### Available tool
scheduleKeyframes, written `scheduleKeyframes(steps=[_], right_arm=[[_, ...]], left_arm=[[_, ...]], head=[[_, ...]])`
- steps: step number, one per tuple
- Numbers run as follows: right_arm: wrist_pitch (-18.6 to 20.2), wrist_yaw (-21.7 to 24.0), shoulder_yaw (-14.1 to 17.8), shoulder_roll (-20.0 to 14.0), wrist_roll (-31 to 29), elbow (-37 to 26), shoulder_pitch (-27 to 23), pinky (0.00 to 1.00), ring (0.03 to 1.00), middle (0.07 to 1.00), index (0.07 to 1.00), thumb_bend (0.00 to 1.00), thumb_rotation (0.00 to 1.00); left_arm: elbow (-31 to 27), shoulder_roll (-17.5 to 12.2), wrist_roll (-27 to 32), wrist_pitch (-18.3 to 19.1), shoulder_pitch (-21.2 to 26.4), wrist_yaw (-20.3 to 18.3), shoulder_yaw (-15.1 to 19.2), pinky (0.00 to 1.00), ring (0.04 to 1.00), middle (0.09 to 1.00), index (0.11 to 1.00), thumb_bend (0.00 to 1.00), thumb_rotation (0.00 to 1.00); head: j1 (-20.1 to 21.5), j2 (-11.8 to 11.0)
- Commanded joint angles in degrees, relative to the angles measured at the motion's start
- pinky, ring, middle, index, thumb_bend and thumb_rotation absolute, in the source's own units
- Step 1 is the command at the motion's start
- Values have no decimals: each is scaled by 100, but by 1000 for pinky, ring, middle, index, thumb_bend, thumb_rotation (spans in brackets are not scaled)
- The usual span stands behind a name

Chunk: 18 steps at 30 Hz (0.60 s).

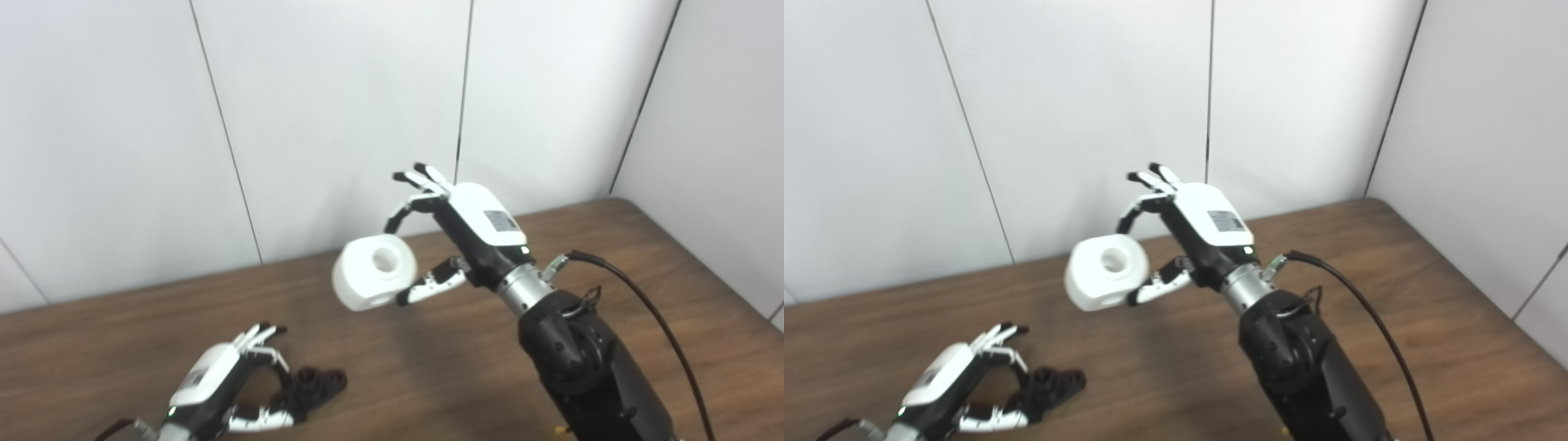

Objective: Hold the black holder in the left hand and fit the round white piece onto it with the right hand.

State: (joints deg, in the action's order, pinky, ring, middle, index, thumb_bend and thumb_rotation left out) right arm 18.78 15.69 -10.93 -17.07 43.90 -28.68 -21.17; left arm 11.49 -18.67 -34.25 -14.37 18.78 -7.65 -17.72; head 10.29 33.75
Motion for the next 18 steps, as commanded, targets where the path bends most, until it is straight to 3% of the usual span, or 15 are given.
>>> scheduleKeyframes(steps=[1, 9, 15, 18], right_arm=[[58, 18, -29, 150, 145, -264, -27, 901, 997, 920, 480, 509, 136], [135, 199, -289, 785, 381, -227, 226, 876, 1000, 929, 480, 511, 135], [65, 194, -384, 1027, 305, -108, 314, 962, 1000, 937, 480, 511, 134], [21, 162, -474, 1084, 368, -20, 381, 943, 1000, 948, 480, 510, 134]], left_arm=[[-200, 28, -121, 109, 67, 92, 24, 1000, 1000, 935, 482, 515, 45], [-316, 135, -149, 218, 15, 146, 12, 1000, 1000, 936, 482, 515, 43], [-529, 160, -217, 395, 31, 15, -17, 1000, 1000, 936, 482, 515, 43], [-639, 195, -201, 503, 13, -45, -15, 1000, 1000, 934, 482, 515, 43]], head=[[-41, 13], [-157, 137], [-408, 287], [-491, 324]])
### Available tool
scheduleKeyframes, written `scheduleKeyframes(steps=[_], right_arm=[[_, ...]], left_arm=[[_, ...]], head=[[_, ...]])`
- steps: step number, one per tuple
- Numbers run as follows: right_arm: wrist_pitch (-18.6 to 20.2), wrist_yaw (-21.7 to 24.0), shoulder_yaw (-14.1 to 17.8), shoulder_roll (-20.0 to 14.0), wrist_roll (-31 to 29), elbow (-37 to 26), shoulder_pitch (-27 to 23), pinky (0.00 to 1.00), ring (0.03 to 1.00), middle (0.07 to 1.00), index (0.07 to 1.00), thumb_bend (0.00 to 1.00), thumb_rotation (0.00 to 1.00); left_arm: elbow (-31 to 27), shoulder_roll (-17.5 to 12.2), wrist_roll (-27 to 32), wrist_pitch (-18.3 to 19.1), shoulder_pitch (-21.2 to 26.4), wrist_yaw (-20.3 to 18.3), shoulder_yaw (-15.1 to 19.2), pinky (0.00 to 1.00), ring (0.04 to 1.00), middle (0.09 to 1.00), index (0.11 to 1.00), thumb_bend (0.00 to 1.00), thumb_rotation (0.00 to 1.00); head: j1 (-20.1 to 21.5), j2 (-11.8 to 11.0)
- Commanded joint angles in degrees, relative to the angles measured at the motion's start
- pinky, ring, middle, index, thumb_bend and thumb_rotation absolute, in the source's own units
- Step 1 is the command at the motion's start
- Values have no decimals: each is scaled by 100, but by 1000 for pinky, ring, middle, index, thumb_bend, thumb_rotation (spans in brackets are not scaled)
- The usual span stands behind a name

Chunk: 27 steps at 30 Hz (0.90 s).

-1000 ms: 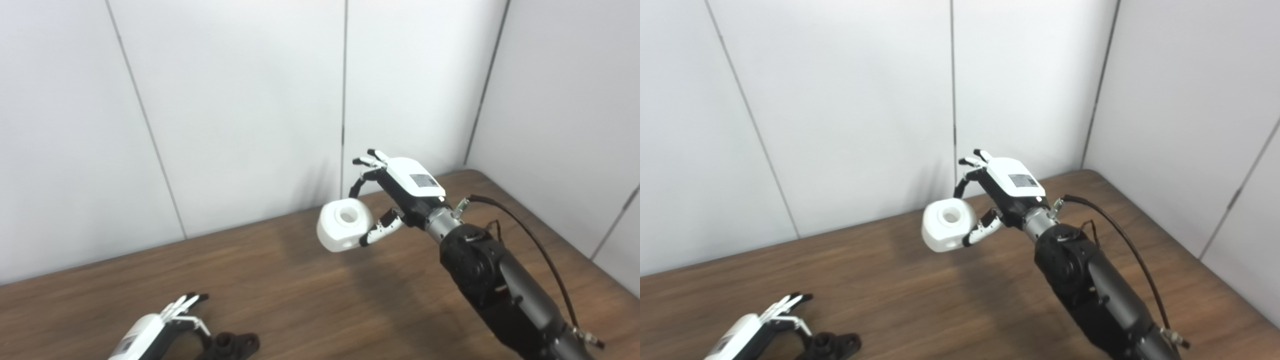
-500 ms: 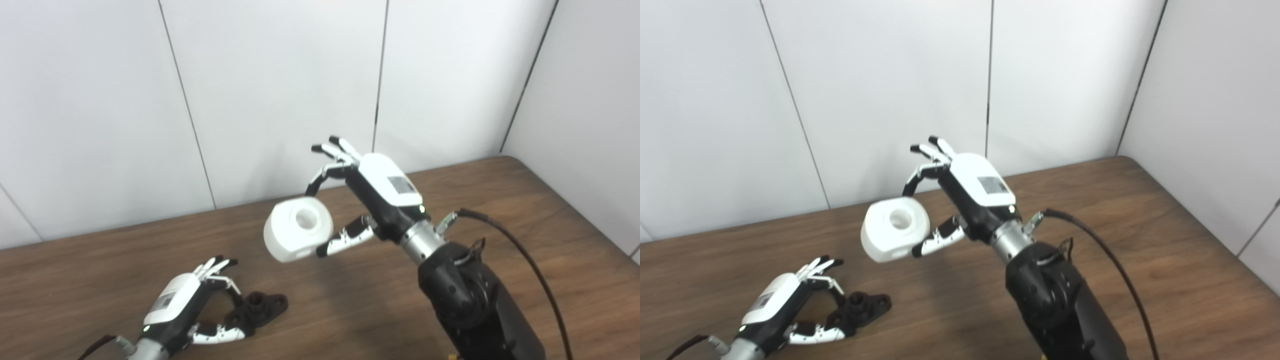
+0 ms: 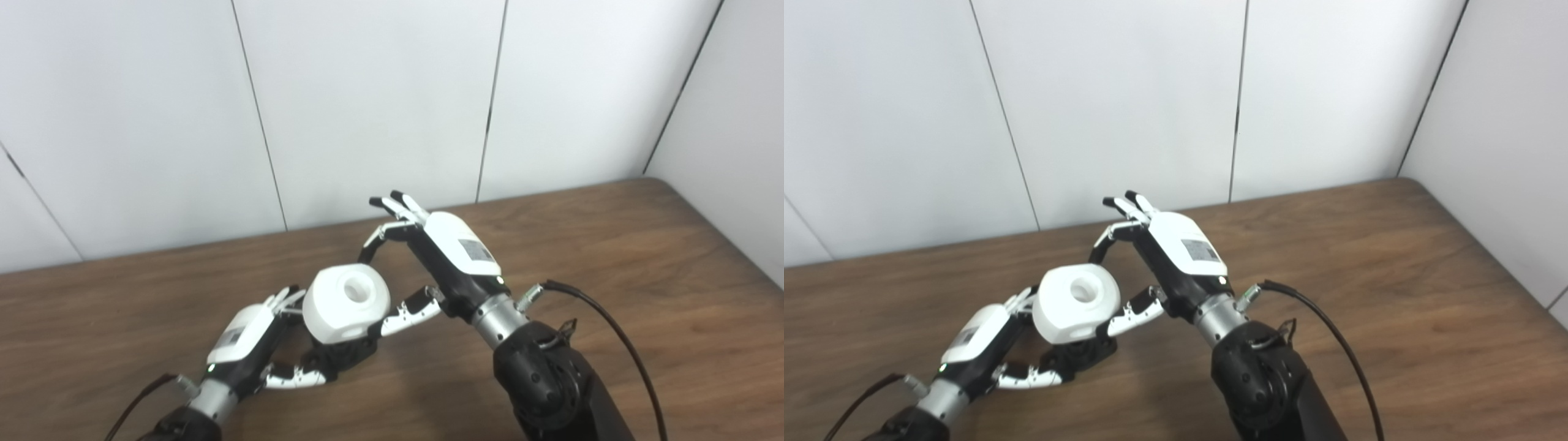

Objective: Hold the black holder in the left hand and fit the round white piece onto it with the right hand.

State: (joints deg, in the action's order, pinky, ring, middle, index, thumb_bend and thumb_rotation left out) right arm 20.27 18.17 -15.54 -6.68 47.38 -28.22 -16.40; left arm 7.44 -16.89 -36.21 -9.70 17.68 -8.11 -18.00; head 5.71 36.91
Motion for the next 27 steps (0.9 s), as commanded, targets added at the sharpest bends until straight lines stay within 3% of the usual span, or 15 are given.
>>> scheduleKeyframes(steps=[1, 15, 27], right_arm=[[-156, -123, -40, 68, 34, -22, -58, 940, 1000, 952, 480, 511, 134], [-236, -185, -214, 114, 187, 100, 130, 989, 1000, 987, 480, 510, 136], [-123, -115, -202, 138, 791, -79, 170, 1000, 1000, 982, 480, 510, 138]], left_arm=[[-274, 26, -13, 68, 112, -13, 10, 1000, 1000, 934, 482, 515, 43], [-479, 93, -68, 199, 74, -78, -12, 1000, 1000, 925, 482, 516, 44], [-674, 38, -124, 356, 14, -206, -53, 1000, 1000, 932, 482, 515, 45]], head=[[-63, 10], [-183, 108], [-11, 71]])
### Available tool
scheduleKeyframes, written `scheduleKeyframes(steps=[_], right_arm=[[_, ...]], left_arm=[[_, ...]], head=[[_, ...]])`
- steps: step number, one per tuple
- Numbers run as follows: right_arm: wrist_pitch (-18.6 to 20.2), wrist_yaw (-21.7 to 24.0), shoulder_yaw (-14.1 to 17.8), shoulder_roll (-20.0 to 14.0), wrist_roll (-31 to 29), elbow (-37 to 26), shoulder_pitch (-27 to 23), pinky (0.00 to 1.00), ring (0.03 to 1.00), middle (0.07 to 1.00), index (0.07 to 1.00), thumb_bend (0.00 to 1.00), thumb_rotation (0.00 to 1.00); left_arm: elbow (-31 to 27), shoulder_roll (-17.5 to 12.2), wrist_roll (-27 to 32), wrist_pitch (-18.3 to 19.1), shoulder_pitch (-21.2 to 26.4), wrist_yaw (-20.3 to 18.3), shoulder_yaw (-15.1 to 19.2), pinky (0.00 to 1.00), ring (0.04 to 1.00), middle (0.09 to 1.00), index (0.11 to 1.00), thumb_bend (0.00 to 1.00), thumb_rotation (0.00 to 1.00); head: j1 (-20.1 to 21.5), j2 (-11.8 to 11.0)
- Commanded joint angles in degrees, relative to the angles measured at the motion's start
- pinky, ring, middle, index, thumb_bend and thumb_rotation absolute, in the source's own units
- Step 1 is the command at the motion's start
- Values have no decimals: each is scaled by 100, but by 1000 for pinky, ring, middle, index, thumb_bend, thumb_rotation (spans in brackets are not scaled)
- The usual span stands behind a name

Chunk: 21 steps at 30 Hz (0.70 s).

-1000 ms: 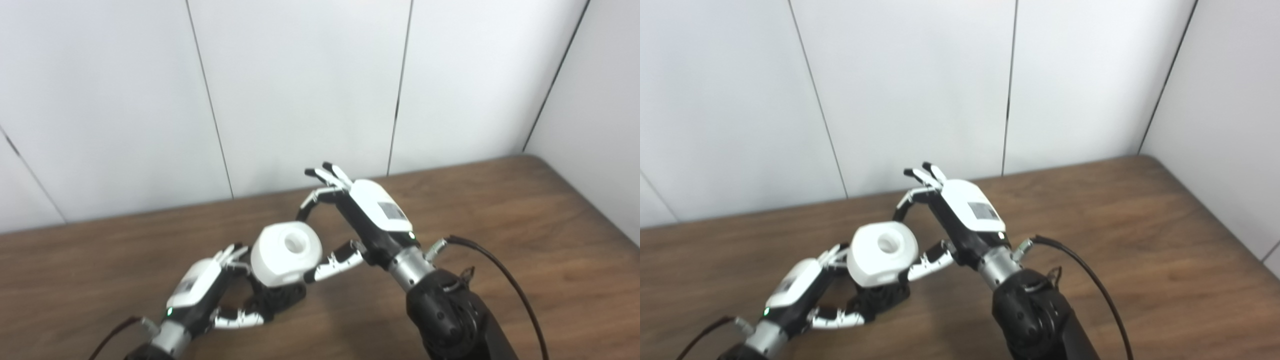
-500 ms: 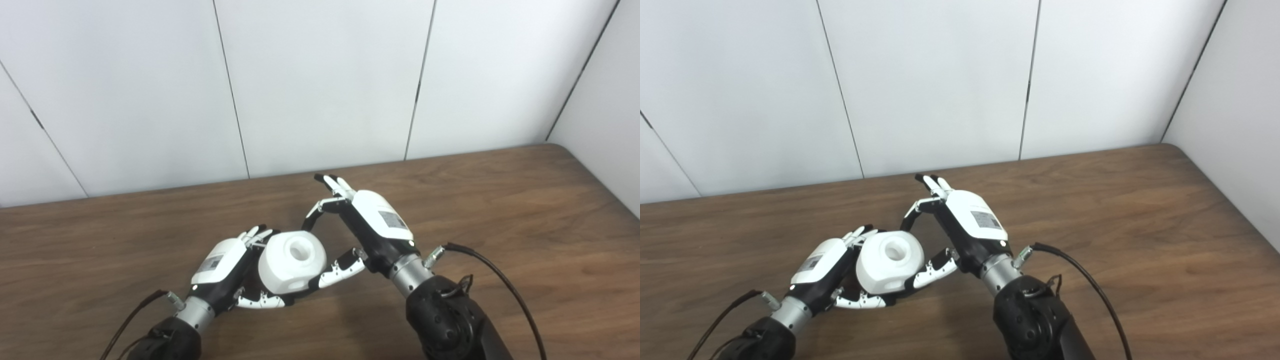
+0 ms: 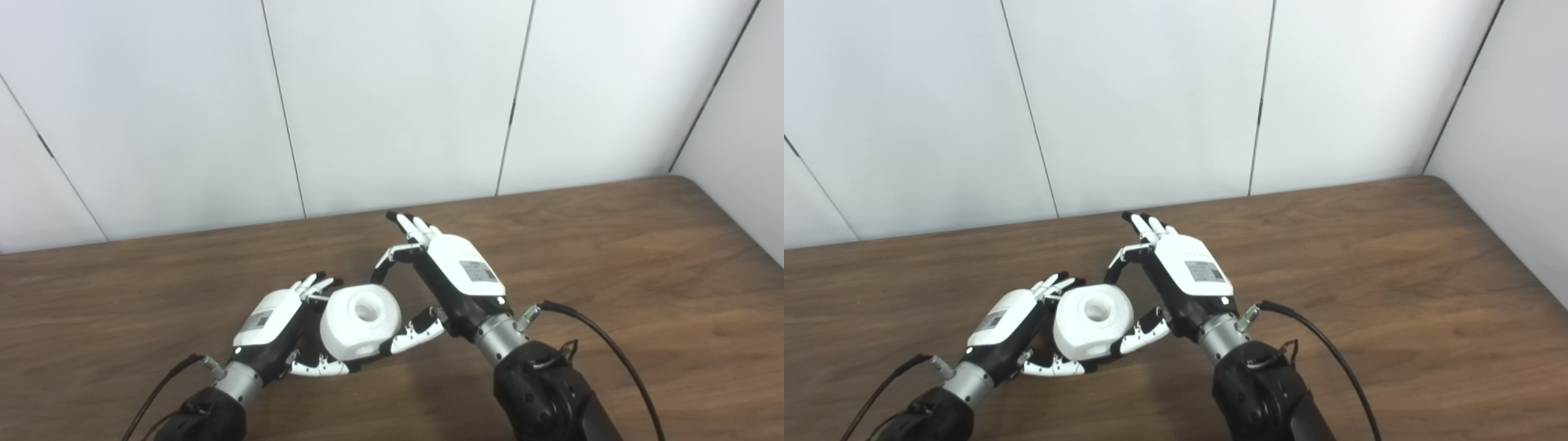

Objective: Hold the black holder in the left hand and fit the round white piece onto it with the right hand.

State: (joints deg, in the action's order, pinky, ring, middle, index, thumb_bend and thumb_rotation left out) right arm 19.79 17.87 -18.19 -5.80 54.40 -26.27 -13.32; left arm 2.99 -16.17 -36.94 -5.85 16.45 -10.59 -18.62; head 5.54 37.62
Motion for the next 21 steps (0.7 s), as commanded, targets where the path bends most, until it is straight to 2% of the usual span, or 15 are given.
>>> scheduleKeyframes(steps=[1, 9, 21], right_arm=[[-68, -60, 70, 39, 152, -301, -140, 1000, 1000, 982, 480, 510, 138], [-69, 90, 195, -2, 347, -501, -172, 1000, 1000, 982, 480, 510, 137], [-92, 692, 391, -58, 635, -805, -303, 1000, 1000, 969, 481, 511, 138]], left_arm=[[-235, -27, -58, -22, 129, 44, 9, 1000, 1000, 931, 482, 515, 45], [-134, 16, -59, -188, 86, 152, 8, 1000, 1000, 919, 482, 516, 44], [-238, 73, -52, -71, 73, 52, 2, 1000, 997, 922, 482, 515, 44]], head=[[7, 1], [54, -50], [-71, 66]])
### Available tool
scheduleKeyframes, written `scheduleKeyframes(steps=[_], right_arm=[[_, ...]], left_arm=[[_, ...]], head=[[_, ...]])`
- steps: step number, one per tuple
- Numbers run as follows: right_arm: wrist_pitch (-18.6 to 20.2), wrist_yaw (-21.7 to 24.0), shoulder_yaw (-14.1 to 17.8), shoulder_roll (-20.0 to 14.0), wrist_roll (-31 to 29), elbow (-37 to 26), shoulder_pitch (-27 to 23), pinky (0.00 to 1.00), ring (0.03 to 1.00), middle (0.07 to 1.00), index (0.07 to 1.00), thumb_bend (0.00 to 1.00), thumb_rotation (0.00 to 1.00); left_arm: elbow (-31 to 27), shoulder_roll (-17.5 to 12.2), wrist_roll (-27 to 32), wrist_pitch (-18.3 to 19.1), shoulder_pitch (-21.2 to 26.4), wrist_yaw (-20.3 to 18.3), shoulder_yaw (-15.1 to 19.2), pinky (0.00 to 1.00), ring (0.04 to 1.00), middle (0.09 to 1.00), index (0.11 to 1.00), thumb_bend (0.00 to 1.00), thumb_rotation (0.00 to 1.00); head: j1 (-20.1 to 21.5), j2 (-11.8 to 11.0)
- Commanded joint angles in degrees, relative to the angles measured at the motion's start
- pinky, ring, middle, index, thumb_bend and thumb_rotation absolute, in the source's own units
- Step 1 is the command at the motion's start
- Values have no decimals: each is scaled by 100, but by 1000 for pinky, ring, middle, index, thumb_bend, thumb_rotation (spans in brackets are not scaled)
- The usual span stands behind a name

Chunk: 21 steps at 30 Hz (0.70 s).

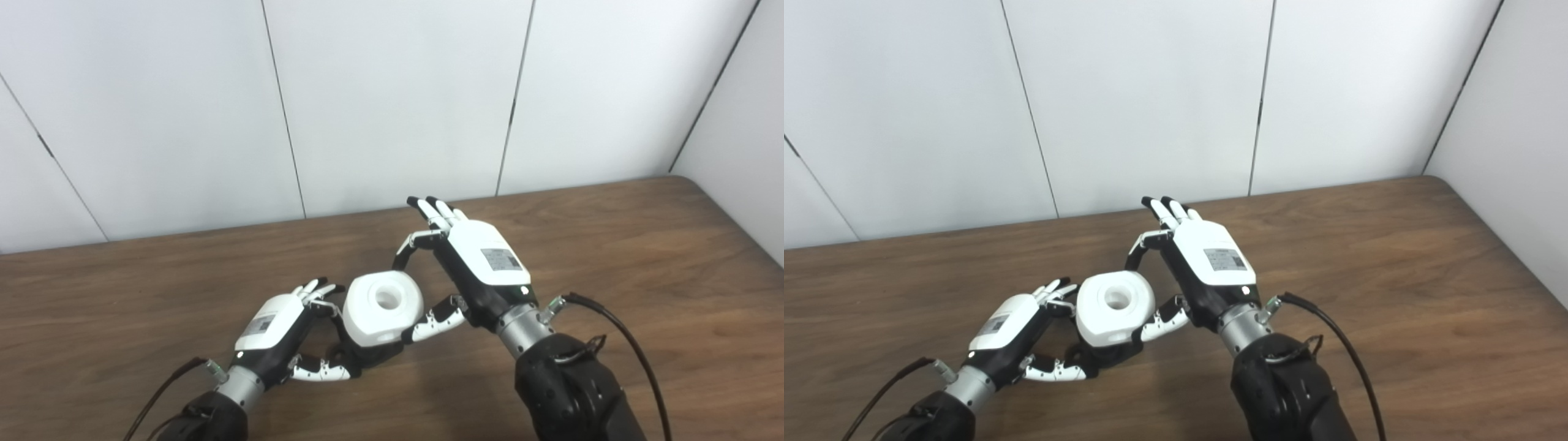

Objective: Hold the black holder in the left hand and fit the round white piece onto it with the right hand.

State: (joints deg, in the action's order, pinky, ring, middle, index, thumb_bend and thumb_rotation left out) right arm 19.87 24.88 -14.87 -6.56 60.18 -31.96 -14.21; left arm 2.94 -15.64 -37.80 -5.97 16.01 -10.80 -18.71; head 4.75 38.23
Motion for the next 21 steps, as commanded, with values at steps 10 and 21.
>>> scheduleKeyframes(steps=[10, 21], right_arm=[[-202, -6, -29, 95, 41, -30, -22, 999, 1000, 971, 480, 511, 138], [-463, -510, -155, 181, 79, 329, 220, 935, 1000, 964, 479, 514, 135]], left_arm=[[-193, 52, -31, -122, 121, 145, -1, 1000, 1000, 922, 482, 516, 45], [-289, 67, -50, -40, 116, 62, -13, 1000, 1000, 926, 481, 516, 45]], head=[[-118, 46], [-194, 96]])
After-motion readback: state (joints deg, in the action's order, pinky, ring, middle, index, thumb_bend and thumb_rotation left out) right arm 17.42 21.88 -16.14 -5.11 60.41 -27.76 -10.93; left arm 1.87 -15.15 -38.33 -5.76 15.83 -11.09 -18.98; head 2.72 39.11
